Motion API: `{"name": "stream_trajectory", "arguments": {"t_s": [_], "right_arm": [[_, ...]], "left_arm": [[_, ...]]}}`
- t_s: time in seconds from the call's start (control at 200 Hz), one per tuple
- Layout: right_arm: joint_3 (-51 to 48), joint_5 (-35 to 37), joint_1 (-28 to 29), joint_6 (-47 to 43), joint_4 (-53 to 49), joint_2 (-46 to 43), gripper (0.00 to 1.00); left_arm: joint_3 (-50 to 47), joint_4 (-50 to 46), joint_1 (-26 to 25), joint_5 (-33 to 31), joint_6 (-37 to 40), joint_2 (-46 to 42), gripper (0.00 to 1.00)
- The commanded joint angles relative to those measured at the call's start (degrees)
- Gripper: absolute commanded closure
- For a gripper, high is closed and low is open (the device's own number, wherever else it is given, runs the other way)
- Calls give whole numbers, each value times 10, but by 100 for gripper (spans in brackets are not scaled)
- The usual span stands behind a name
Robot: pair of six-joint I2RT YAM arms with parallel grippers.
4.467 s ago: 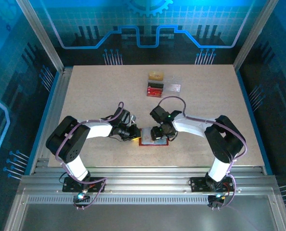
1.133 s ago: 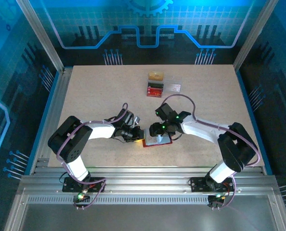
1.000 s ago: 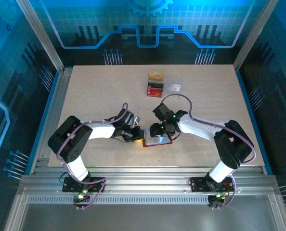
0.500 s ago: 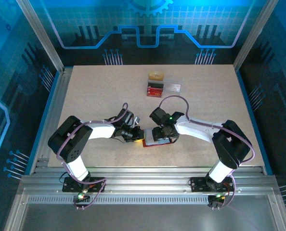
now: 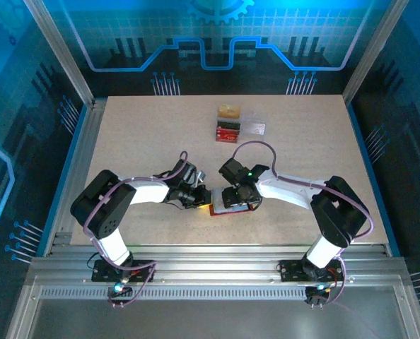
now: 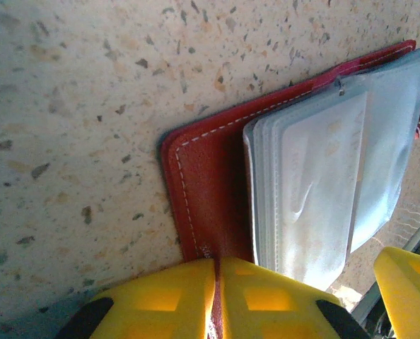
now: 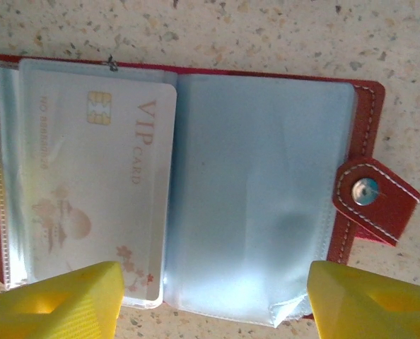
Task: Put the credit cards into the card holder
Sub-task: Flip over the card slot in the card holder.
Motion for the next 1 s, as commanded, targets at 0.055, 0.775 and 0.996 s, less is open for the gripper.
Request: {"name": "stream_trajectory", "arguments": {"t_s": [0.055, 0.775, 0.996], "right_arm": [[-20, -22, -13, 12, 9, 4, 29], [-58, -54, -24, 25, 43, 0, 29], [-69, -79, -31, 28, 68, -12, 29]], "left_arm": [[-11, -50, -19, 6, 0, 30, 87], [-11, -49, -19, 7, -1, 34, 87], [-11, -49, -19, 7, -1, 32, 87]]}}
